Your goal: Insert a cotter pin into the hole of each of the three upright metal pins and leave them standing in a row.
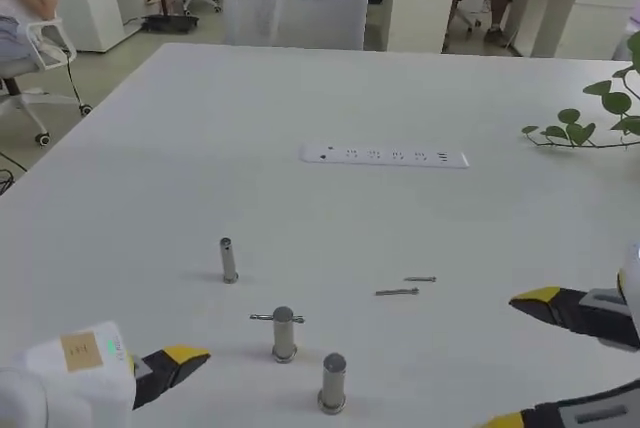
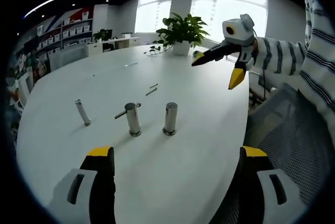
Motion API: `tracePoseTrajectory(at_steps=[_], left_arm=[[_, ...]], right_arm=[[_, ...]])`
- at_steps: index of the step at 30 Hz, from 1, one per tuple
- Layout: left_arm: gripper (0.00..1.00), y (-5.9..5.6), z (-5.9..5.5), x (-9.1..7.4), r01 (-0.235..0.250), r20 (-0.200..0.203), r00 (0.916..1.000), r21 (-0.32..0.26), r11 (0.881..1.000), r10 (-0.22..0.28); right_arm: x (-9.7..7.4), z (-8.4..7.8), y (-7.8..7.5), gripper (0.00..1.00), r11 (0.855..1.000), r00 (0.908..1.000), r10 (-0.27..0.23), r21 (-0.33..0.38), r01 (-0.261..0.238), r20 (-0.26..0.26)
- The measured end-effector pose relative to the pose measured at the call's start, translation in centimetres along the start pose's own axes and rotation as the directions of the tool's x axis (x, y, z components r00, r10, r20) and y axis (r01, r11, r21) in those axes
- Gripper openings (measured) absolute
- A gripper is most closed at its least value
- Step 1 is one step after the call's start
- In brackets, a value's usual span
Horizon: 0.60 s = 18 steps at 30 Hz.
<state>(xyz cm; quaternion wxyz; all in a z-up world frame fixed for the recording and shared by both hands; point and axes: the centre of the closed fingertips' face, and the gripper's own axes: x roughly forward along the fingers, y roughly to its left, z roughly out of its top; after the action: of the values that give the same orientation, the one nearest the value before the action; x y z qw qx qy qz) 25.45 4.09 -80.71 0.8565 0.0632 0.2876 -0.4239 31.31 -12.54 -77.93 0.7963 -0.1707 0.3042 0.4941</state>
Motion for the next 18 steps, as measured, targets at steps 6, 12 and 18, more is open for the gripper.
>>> tracePoseTrajectory(at_steps=[6, 12, 18], left_arm=[[0.99, 0.1, -0.3, -0.1, -0.005, -0.003, 1.0, -0.012, 1.0, 0.005], [0.99, 0.2, -0.4, -0.3, -0.007, -0.002, 1.0, -0.021, 1.0, 0.007], [0.99, 0.2, -0.6, -0.3, -0.008, -0.005, 1.0, -0.026, 1.0, 0.008]], right_arm=[[0.9, 0.6, -0.5, 0.88, 0.998, 0.9989, 0.034, -0.054, -0.035, -0.033], [2.1, 1.3, -1.2, 0.86, 0.991, 0.9955, 0.07, -0.109, -0.077, -0.064], [3.3, 1.5, -1.8, 0.84, 0.978, 0.9874, 0.106, -0.169, -0.125, -0.117]])
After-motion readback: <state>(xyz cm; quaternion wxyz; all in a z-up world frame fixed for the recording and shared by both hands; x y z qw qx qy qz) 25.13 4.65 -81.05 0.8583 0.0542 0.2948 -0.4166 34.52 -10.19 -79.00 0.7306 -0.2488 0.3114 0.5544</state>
